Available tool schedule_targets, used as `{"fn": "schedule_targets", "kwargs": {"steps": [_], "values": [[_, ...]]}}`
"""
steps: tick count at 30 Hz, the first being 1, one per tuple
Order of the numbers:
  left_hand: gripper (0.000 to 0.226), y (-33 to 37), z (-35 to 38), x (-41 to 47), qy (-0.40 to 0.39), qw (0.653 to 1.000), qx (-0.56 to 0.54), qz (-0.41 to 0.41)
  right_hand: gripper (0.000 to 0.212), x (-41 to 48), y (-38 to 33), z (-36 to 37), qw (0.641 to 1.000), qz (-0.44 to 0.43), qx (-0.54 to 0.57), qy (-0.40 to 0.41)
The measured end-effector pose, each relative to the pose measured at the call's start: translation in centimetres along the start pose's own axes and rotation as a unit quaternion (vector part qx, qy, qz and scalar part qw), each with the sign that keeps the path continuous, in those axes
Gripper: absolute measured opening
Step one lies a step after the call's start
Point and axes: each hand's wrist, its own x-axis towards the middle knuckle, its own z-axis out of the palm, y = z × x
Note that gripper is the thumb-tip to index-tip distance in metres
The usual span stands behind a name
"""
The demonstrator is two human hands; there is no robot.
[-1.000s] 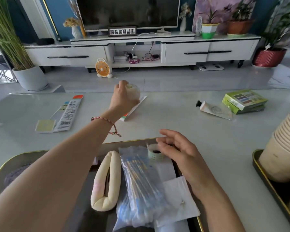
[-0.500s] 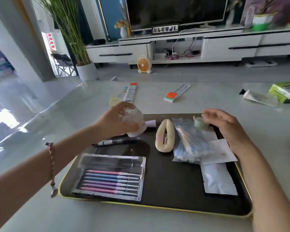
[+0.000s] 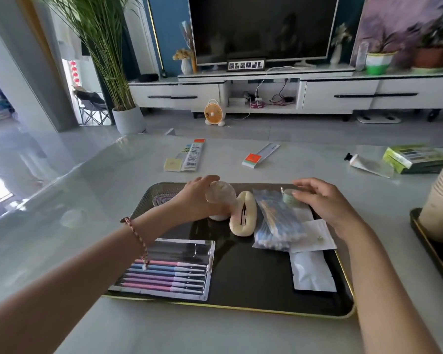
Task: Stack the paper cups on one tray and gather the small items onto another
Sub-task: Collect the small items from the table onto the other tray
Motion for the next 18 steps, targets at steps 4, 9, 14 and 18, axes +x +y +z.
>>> {"fn": "schedule_targets", "kwargs": {"steps": [4,9,14,18], "values": [[0.048,-2.0,-1.6,0.7,0.078,0.994,-0.056,-0.059,0.023,-0.1,-0.3,0.0,0.991,-0.024,-0.078,0.108],[0.036,-4.6,-3.5,2.6,0.147,0.985,-0.021,-0.083,0.021,-0.9,-2.9,3.3,0.984,-0.102,-0.146,0.022],[0.044,-5.7,-3.3,6.7,0.131,0.982,0.035,-0.130,0.011,-0.9,-4.1,7.0,0.987,-0.125,-0.077,-0.066],[0.054,-7.0,-3.1,10.4,0.114,0.977,0.051,-0.172,0.011,-0.3,-3.2,7.2,0.987,-0.119,-0.109,-0.028]]}}
